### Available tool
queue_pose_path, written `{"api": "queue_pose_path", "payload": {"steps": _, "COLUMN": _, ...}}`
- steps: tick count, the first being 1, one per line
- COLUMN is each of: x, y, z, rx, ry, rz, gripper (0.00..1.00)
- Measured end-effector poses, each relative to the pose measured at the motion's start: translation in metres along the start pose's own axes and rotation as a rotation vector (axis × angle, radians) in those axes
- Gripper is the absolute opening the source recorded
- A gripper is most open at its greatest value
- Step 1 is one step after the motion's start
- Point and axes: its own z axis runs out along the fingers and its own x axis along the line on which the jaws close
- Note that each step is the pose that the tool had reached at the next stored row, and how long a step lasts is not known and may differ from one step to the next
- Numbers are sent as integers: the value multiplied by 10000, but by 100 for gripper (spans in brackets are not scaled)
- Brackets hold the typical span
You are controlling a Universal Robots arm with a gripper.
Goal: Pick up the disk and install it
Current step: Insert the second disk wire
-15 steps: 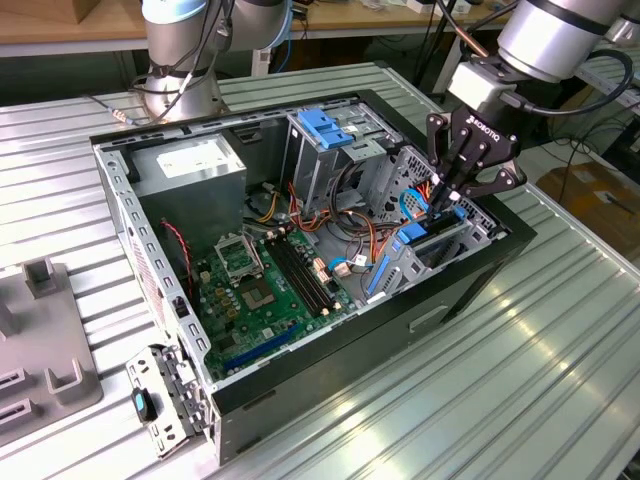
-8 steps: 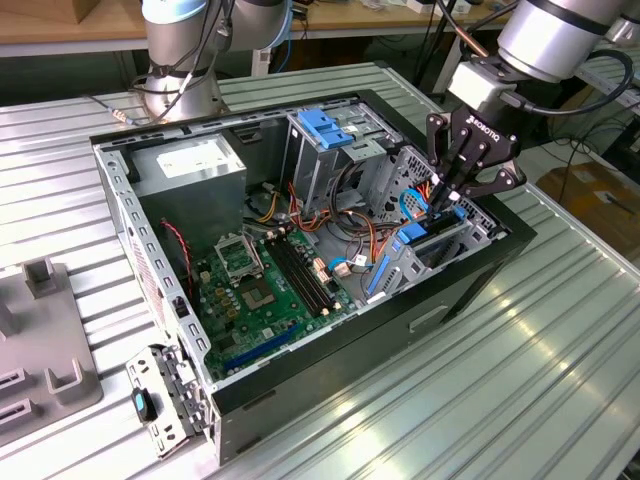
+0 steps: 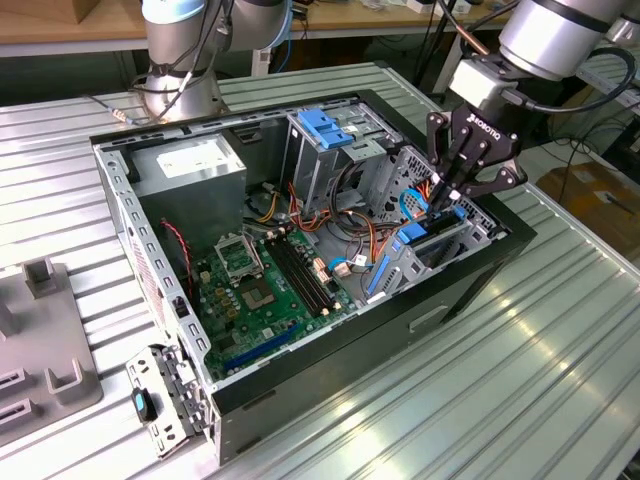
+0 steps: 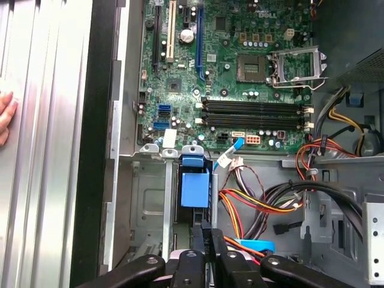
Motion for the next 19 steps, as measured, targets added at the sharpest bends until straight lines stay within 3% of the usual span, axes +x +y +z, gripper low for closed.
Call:
{"api": "queue_pose_path", "payload": {"steps": 4, "x": 0, "y": 0, "z": -3, "rx": 0, "ry": 1, "rz": 0, "gripper": 16}}
{"api": "queue_pose_path", "payload": {"steps": 6, "x": 0, "y": 5, "z": -35, "rx": 0, "ry": 1, "rz": 0, "gripper": 16}}
{"api": "queue_pose_path", "payload": {"steps": 7, "x": 0, "y": 5, "z": -39, "rx": 37, "ry": -1, "rz": -1, "gripper": 16}}
{"api": "queue_pose_path", "payload": {"steps": 9, "x": 0, "y": 5, "z": -40, "rx": 162, "ry": -106, "rz": -13, "gripper": 16}}
{"api": "queue_pose_path", "payload": {"steps": 11, "x": 1, "y": 5, "z": -41, "rx": 353, "ry": -314, "rz": -38, "gripper": 16}}
{"api": "queue_pose_path", "payload": {"steps": 12, "x": 1, "y": 5, "z": -41, "rx": 405, "ry": -344, "rz": -42, "gripper": 16}}
{"api": "queue_pose_path", "payload": {"steps": 15, "x": 5, "y": 5, "z": -41, "rx": 446, "ry": -348, "rz": -43, "gripper": 16}}
{"api": "queue_pose_path", "payload": {"steps": 19, "x": 9, "y": -20, "z": -43, "rx": 451, "ry": -348, "rz": -43, "gripper": 16}}
